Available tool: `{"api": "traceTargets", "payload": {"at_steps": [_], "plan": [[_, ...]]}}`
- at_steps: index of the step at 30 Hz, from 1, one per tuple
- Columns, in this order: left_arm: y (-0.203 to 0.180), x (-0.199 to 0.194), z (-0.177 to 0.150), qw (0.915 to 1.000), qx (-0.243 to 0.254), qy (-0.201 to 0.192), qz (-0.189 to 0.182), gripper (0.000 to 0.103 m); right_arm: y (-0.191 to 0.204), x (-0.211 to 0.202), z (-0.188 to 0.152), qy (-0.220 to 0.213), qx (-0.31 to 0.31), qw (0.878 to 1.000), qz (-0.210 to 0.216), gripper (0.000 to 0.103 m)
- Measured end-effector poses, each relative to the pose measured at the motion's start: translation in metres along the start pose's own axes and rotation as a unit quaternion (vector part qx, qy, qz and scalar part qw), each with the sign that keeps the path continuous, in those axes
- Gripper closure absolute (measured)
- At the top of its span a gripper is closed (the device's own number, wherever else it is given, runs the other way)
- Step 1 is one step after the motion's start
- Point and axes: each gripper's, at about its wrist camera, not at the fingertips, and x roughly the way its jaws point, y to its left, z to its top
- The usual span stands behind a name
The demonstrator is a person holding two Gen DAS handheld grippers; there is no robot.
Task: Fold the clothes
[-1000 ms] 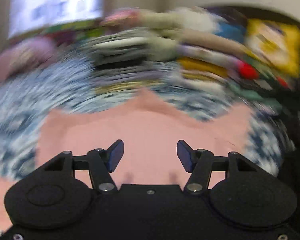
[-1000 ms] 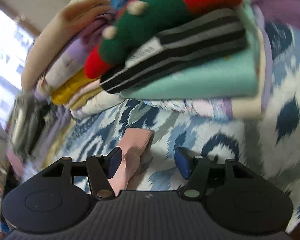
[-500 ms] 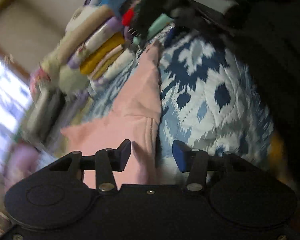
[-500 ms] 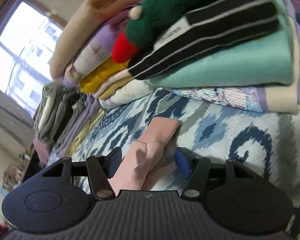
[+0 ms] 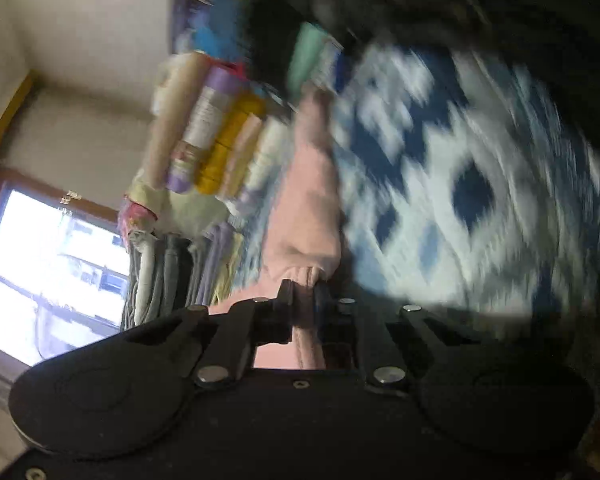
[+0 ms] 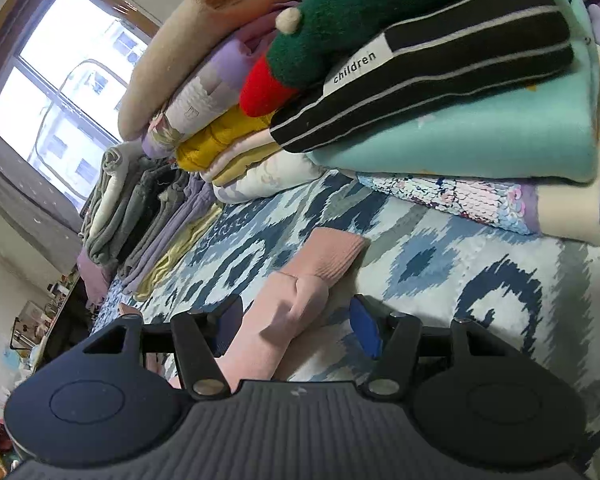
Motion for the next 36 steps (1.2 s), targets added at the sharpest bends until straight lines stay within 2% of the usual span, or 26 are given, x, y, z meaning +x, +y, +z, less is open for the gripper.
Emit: {"api": "traceTargets", "payload": {"at_steps": [1, 7, 8, 12, 14, 16, 18, 19, 20, 23, 24, 25, 26, 30, 31, 33, 36], "plan": [[0.006, -0.003, 0.001, 0.9998, -0.018, -0.004, -0.007, 0.095, 0.000, 0.000, 0.000, 0.000, 0.001, 1.000, 0.000, 0.043], [0.014, 0.004, -0.008, 0.9959, -0.053, 0.000, -0.074, 0.095, 0.002, 0.001, -0.001, -0.005, 0.011, 1.000, -0.008, 0.043], [0.015, 0.006, -0.009, 0.9947, -0.058, 0.000, -0.085, 0.093, 0.002, 0.002, -0.001, -0.006, 0.014, 1.000, -0.009, 0.043], [0.020, -0.003, -0.008, 0.9919, -0.088, -0.008, -0.091, 0.078, 0.002, 0.002, -0.002, -0.011, 0.024, 1.000, -0.012, 0.043], [0.022, -0.001, -0.004, 0.9919, -0.101, -0.009, -0.077, 0.058, 0.001, 0.002, -0.002, -0.013, 0.031, 0.999, -0.013, 0.043], [0.018, 0.002, -0.004, 0.9917, -0.112, -0.005, -0.063, 0.053, 0.000, 0.003, -0.002, -0.016, 0.040, 0.999, -0.012, 0.043], [0.012, 0.008, -0.005, 0.9909, -0.115, 0.005, -0.069, 0.074, 0.001, 0.004, -0.002, -0.019, 0.043, 0.999, -0.013, 0.043], [0.008, 0.010, -0.006, 0.9908, -0.114, 0.009, -0.073, 0.090, 0.002, 0.005, -0.002, -0.019, 0.042, 0.999, -0.014, 0.044], [0.005, 0.009, -0.005, 0.9917, -0.109, 0.009, -0.068, 0.091, 0.002, 0.007, -0.002, -0.020, 0.040, 0.999, -0.014, 0.044], [0.004, 0.008, -0.006, 0.9911, -0.113, 0.011, -0.069, 0.092, 0.002, 0.012, -0.002, -0.025, 0.037, 0.999, -0.022, 0.058], [0.005, 0.006, -0.007, 0.9906, -0.115, 0.010, -0.072, 0.093, 0.001, 0.014, -0.002, -0.024, 0.037, 0.999, -0.022, 0.066], [0.005, 0.006, -0.008, 0.9902, -0.118, 0.008, -0.075, 0.093, 0.001, 0.017, -0.001, -0.020, 0.035, 0.999, -0.017, 0.086], [0.006, 0.006, -0.008, 0.9899, -0.120, 0.006, -0.076, 0.094, 0.001, 0.017, -0.001, -0.023, 0.031, 0.999, -0.012, 0.092], [0.008, 0.005, -0.011, 0.9900, -0.118, -0.002, -0.078, 0.095, 0.007, 0.003, 0.001, -0.078, 0.002, 0.997, 0.002, 0.093], [0.007, 0.006, -0.011, 0.9898, -0.117, -0.001, -0.082, 0.095, 0.004, 0.006, 0.002, -0.072, 0.003, 0.997, -0.004, 0.093], [0.003, 0.009, -0.012, 0.9896, -0.115, -0.002, -0.086, 0.096, 0.000, 0.020, 0.003, -0.043, -0.002, 0.998, -0.043, 0.093], [0.002, 0.010, -0.014, 0.9893, -0.117, -0.004, -0.088, 0.097, -0.001, 0.026, 0.004, -0.039, -0.013, 0.998, -0.053, 0.093]]}}
